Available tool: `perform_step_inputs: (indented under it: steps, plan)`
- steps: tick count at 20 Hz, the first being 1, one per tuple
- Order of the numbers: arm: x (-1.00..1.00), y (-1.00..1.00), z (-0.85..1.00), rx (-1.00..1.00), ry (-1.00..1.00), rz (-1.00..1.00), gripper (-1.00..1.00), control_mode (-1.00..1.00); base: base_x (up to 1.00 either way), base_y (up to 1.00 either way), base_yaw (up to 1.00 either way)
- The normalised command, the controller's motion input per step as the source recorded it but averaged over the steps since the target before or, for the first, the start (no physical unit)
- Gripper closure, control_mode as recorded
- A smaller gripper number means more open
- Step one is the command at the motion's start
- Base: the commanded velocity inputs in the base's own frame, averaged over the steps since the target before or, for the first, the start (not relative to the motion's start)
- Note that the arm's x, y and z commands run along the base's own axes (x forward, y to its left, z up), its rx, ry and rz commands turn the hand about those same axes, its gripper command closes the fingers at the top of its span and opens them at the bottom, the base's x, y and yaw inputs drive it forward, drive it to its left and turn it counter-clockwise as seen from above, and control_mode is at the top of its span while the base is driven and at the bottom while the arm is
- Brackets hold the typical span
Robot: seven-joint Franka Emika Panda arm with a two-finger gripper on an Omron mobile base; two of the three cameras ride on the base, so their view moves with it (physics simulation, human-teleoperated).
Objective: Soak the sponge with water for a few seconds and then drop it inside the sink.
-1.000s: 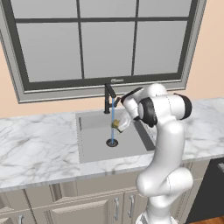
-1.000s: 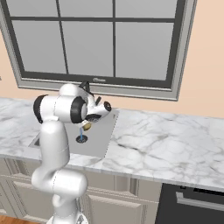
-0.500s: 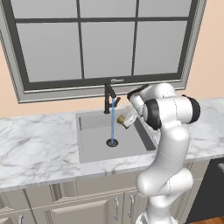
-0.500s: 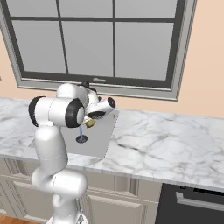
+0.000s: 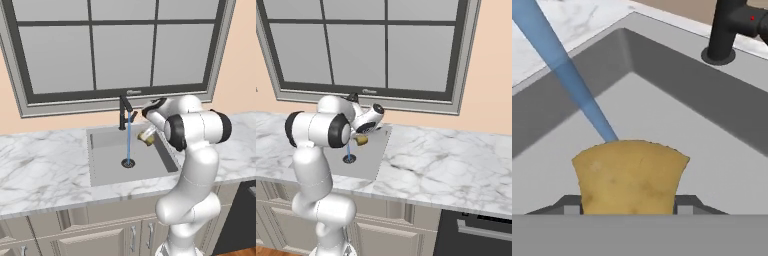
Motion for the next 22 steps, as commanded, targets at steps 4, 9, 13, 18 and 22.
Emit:
perform_step_inputs:
  steps: [4, 9, 13, 18, 22]
  plan:
    - [0.00, -0.01, 0.02, -0.13, 0.18, -0.28, 1.00, -1.00, 0.00, 0.00, 0.00]
    - [0.00, -0.11, -0.02, -0.04, 0.05, -0.29, 1.00, -1.00, 0.00, 0.00, 0.00]
    - [0.00, -0.07, -0.19, 0.00, 0.00, -0.30, 1.00, -1.00, 0.00, 0.00, 0.00]
    - [0.00, 0.00, -0.31, -0.02, 0.00, -0.31, 1.00, -1.00, 0.00, 0.00, 0.00]
    - [-0.04, 0.00, -0.34, -0.02, 0.00, -0.27, 1.00, -1.00, 0.00, 0.00, 0.00]
